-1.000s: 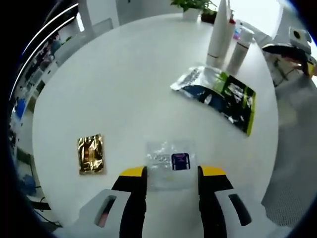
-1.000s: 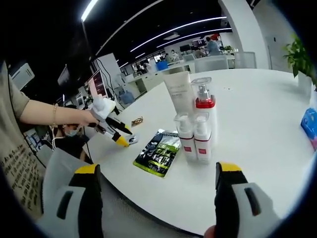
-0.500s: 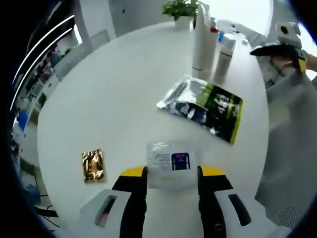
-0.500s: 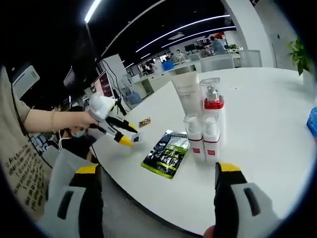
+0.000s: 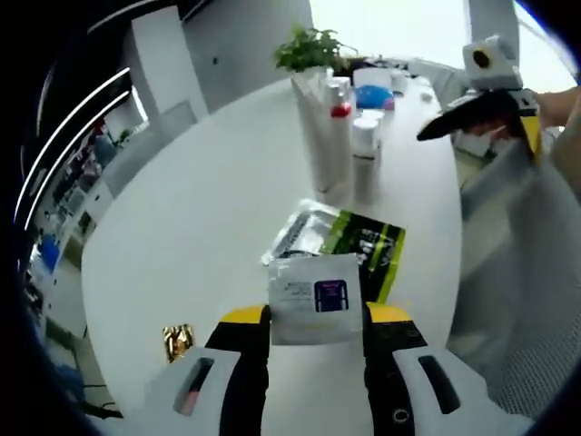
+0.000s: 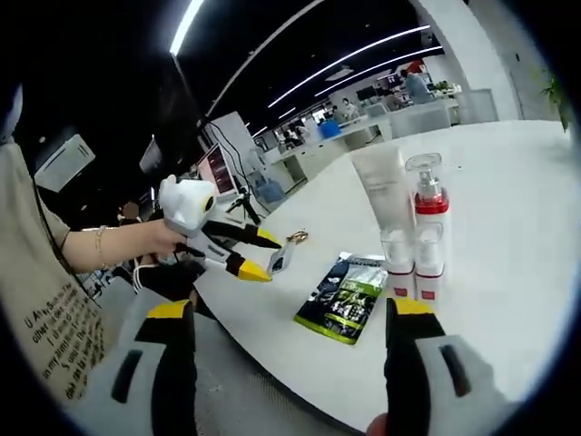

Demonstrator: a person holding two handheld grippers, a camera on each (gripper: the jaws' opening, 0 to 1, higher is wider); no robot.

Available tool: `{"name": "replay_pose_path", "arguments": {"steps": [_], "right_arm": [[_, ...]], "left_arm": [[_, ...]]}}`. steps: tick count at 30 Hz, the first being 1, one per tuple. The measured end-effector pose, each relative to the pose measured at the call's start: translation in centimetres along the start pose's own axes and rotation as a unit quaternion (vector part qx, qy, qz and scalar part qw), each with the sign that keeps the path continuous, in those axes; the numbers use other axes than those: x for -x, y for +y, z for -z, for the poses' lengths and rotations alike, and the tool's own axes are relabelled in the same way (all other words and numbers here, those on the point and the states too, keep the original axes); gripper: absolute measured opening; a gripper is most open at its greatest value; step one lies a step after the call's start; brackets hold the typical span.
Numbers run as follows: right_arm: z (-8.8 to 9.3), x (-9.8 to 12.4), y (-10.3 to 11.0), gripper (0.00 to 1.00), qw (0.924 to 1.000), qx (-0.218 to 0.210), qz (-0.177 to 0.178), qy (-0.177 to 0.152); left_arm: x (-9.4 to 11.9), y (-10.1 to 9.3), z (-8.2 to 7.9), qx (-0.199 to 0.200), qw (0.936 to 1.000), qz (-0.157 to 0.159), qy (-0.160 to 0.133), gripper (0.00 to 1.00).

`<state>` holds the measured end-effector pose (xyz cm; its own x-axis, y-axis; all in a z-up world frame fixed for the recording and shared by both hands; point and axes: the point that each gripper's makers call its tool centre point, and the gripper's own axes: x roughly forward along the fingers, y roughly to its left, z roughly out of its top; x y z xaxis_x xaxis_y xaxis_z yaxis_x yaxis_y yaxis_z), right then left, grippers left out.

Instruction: Arrange the skincare products in the storage area until every visible bottle or jar stands upright without overlapping.

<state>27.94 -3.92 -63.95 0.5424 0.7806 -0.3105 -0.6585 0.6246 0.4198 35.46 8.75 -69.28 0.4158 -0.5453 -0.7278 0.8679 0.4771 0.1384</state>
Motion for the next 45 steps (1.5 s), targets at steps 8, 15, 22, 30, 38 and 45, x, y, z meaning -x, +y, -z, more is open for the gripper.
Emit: {"name": "replay_pose_path", "arguments": {"steps": [8, 15, 22, 30, 38, 45], "right_arm": [[-1.0, -2.3, 1.5, 0.67, 0.9989, 0.024, -0.039, 0.014], [-1.3, -3.7, 0.9, 0.54, 0.9988, 0.017, -0.044, 0.016], [-1.4, -5.0, -0.5, 0.40, 0.9990, -0.023, -0.036, 0.013], [-1.8, -5.5, -0.2, 0.23, 0.9942, -0.088, -0.061, -0.003], [-2.1, -5.7, -0.1, 0.03, 0.9905, -0.119, -0.069, -0.011], [-2.3, -5.6, 0.0, 0.01, 0.9901, -0.122, -0.067, -0.019]], "left_arm": [[0.9, -2.9, -3.3, -0.017, 0.9987, 0.009, -0.048, 0.37], [1.1, -5.3, -4.5, -0.043, 0.9971, 0.019, -0.060, 0.37], [0.7, -7.5, -5.0, -0.067, 0.9947, 0.042, -0.065, 0.37], [1.2, -7.7, -6.6, -0.090, 0.9923, 0.038, -0.076, 0.37], [1.3, -7.8, -6.7, -0.106, 0.9911, 0.032, -0.073, 0.37], [1.5, -7.5, -6.9, -0.088, 0.9925, 0.022, -0.082, 0.38]]}}
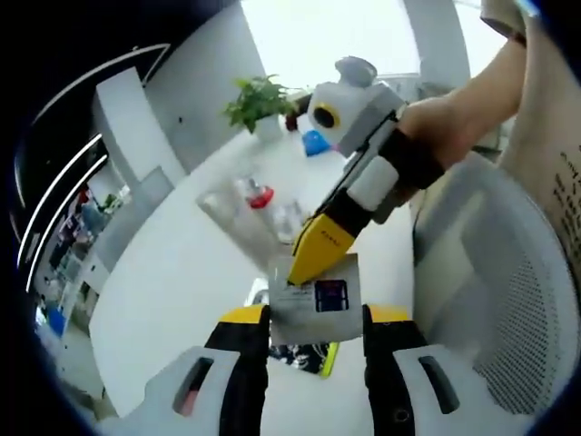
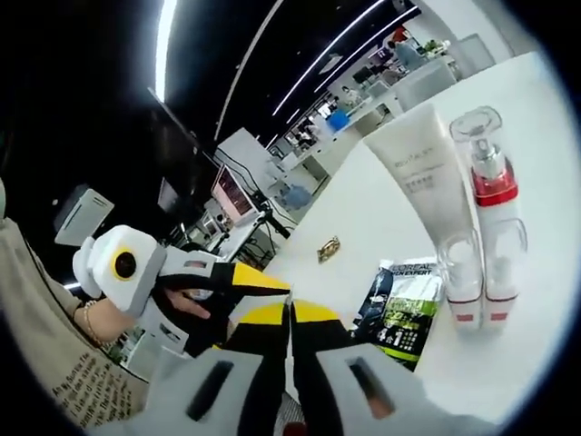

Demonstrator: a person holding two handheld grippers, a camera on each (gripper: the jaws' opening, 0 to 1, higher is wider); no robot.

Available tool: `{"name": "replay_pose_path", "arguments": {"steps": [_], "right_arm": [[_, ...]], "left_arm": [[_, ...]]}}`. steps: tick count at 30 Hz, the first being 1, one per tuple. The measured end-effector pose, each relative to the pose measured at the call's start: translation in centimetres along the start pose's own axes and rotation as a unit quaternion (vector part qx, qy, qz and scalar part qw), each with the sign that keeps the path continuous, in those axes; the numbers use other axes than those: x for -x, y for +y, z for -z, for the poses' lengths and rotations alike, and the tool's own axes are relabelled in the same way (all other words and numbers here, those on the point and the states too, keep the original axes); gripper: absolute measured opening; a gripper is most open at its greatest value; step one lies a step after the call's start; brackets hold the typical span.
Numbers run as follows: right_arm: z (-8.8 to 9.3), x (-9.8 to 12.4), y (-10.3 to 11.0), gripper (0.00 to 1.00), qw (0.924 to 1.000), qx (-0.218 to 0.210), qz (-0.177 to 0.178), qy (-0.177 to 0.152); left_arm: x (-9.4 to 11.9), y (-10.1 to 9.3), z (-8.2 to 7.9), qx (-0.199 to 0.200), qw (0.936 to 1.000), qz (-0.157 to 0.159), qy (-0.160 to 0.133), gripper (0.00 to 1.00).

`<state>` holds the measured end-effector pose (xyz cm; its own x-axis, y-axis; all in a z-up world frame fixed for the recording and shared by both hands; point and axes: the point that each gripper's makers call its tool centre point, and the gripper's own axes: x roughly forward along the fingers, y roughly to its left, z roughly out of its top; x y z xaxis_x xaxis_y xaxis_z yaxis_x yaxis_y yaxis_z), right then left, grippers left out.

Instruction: Arrange the skincare products in the storage area until every visible bottle or jar stands upright without overlapping.

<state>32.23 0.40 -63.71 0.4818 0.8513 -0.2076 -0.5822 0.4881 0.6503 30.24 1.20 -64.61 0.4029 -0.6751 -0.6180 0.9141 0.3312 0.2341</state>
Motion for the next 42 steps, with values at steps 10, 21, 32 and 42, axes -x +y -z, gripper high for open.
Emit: {"name": "replay_pose_path", "arguments": {"steps": [10, 21, 32, 42], "right_arm": [[-2.6, 1.2, -0.5, 0.01, 0.9928, -0.087, 0.003, -0.082], [-5.1, 2.0, 1.7, 0.01, 0.9720, -0.162, -0.056, -0.160], [-5.8, 2.5, 3.1, 0.01, 0.9572, -0.194, -0.078, -0.200], [-4.4, 2.5, 3.2, 0.01, 0.9724, -0.143, -0.051, -0.177]], "left_arm": [[0.8, 1.0, -0.5, 0.214, 0.9728, -0.003, -0.090, 0.49], [2.6, 0.9, -3.0, 0.436, 0.8679, 0.054, -0.232, 0.52], [3.8, 1.5, -4.2, 0.522, 0.7911, 0.085, -0.307, 0.24], [4.7, 1.6, -5.2, 0.522, 0.7917, 0.080, -0.307, 0.01]]}}
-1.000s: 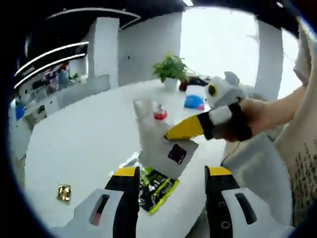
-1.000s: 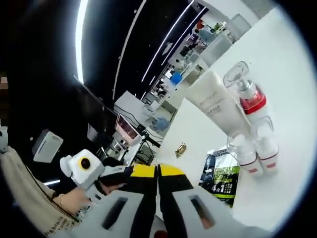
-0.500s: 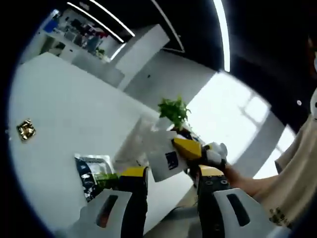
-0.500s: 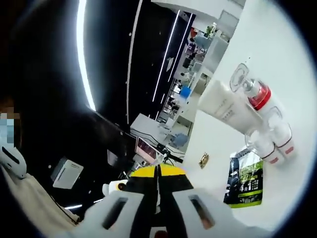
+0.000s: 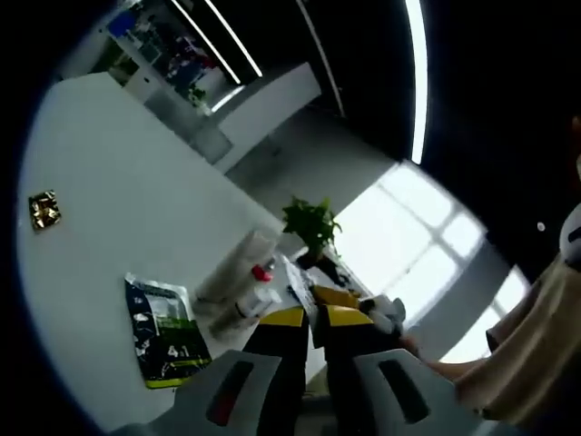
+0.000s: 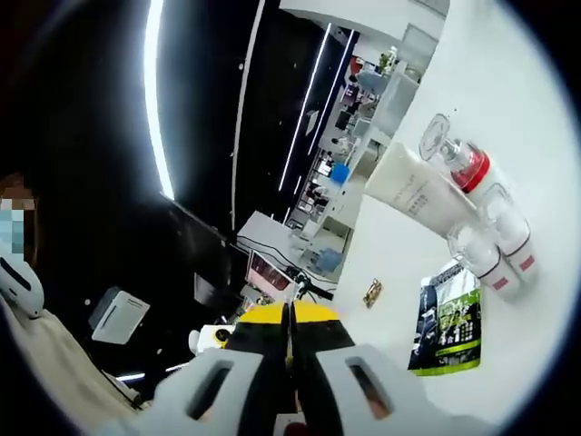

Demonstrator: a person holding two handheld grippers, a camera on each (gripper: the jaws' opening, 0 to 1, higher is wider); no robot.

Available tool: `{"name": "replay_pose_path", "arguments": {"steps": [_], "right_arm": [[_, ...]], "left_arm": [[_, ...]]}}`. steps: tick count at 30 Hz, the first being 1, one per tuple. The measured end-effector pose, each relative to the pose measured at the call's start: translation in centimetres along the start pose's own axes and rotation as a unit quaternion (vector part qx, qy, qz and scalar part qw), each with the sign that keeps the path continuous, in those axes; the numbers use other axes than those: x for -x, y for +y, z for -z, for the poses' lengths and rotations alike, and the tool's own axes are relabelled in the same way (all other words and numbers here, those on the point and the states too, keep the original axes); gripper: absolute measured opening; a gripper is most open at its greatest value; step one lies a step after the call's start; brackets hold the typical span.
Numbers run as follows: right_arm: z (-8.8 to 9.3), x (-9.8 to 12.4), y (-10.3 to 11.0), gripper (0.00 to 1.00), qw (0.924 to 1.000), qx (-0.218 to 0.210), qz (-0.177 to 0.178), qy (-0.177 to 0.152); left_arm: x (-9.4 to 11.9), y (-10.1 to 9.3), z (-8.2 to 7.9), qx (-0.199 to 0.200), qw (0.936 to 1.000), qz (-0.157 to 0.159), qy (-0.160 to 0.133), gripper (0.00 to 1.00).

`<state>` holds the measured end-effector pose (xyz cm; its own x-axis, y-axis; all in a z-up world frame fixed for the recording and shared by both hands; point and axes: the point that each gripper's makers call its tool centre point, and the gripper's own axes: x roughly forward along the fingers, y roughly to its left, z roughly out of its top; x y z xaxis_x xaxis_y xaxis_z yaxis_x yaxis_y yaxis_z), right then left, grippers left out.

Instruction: Arrange the skincare products in the storage area until every visible bottle or jar stands upright without overlapping.

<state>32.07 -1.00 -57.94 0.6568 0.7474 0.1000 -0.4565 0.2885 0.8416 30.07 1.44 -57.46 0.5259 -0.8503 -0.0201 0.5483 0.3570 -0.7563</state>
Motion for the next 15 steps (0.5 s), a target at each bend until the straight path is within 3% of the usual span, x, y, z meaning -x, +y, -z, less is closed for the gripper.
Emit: {"name": "replay_pose_path", "arguments": {"steps": [4, 9, 15], "right_arm": [[0.5, 0.1, 0.4, 0.05, 0.9965, 0.079, 0.006, 0.024], [1.6, 0.8, 0.6, 0.12, 0.9873, 0.142, 0.003, 0.071], [2.0, 1.8, 1.7, 0.24, 0.9767, 0.176, -0.035, 0.117]], "left_arm": [[0.4, 0.1, -0.3, -0.009, 0.9998, -0.009, 0.013, 0.00], [1.3, 0.0, -0.5, -0.020, 0.9978, 0.000, 0.063, 0.00], [2.6, -1.3, 0.8, -0.002, 0.9843, 0.048, 0.170, 0.00]]}}
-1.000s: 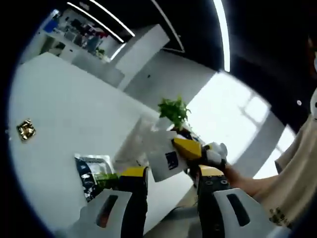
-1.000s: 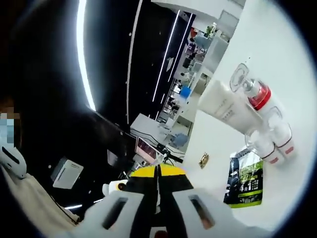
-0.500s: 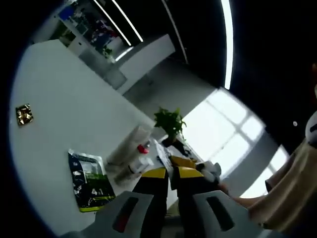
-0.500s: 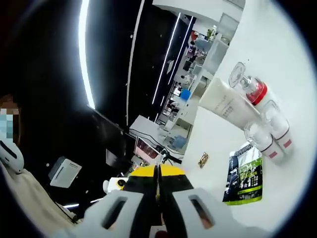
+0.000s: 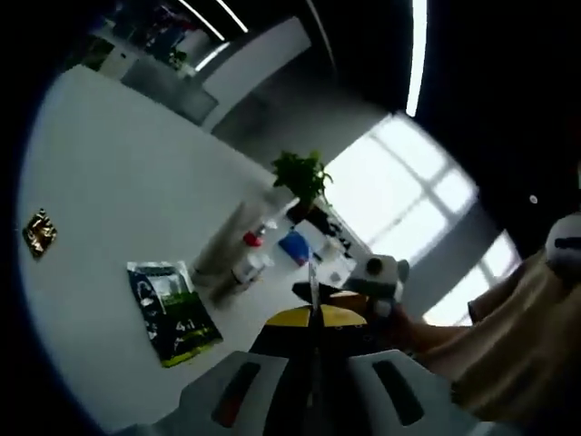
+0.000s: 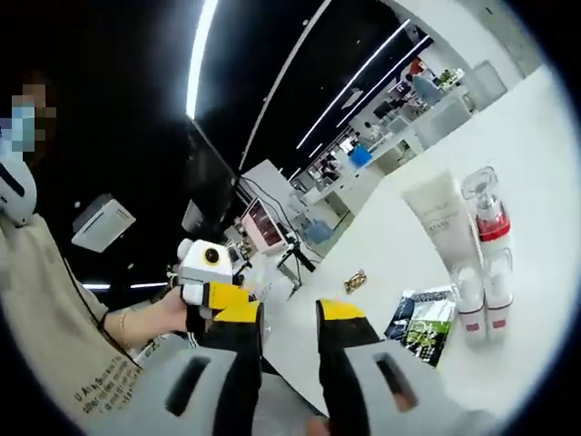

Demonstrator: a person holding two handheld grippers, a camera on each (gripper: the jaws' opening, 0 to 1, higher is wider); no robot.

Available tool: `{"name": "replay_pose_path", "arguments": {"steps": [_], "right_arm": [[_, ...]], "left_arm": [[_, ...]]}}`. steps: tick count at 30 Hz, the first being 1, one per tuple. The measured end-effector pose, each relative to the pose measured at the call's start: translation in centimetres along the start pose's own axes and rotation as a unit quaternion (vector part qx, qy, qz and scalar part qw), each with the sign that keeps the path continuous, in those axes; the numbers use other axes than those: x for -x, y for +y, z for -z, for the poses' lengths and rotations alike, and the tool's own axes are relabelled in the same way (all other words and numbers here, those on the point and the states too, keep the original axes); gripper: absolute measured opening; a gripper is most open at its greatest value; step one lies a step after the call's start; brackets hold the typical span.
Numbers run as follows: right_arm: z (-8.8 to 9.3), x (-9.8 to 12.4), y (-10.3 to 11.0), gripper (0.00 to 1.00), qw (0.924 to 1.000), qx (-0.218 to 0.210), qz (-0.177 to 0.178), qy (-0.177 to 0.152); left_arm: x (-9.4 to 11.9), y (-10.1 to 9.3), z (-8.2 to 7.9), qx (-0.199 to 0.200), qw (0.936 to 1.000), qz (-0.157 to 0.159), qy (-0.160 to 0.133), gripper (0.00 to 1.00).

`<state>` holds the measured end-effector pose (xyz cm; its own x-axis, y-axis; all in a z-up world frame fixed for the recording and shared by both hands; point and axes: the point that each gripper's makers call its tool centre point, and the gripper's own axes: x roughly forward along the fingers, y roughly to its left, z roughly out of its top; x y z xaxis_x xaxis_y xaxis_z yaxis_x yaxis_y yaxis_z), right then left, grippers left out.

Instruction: Arrange the skincare products in the storage area until every visible bottle or jar stands upright without overlapping.

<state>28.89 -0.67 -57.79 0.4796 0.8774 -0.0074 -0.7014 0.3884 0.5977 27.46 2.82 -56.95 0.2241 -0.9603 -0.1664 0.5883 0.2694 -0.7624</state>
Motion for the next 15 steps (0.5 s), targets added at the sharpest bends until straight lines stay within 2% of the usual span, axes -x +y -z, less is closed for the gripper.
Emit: {"name": "replay_pose_path", "arguments": {"steps": [4, 8, 10, 15], "right_arm": [[-0.4, -0.2, 1.8, 0.25, 0.9981, -0.011, -0.057, 0.020], [0.7, -0.8, 2.8, 0.24, 0.9935, 0.003, -0.090, 0.070], [0.8, -1.0, 3.6, 0.21, 0.9907, -0.006, -0.113, 0.076], [1.3, -1.5, 3.9, 0.09, 0.9896, 0.008, -0.114, 0.086]], "left_arm": [[-0.1, -0.5, 1.3, 0.010, 0.9976, 0.017, 0.067, 0.00], [-0.5, -1.2, 1.7, 0.022, 0.9936, 0.041, 0.103, 0.00], [-0.6, -1.3, 1.7, 0.029, 0.9921, 0.049, 0.112, 0.00], [-0.5, -1.9, 2.4, 0.065, 0.9838, 0.076, 0.148, 0.00]]}}
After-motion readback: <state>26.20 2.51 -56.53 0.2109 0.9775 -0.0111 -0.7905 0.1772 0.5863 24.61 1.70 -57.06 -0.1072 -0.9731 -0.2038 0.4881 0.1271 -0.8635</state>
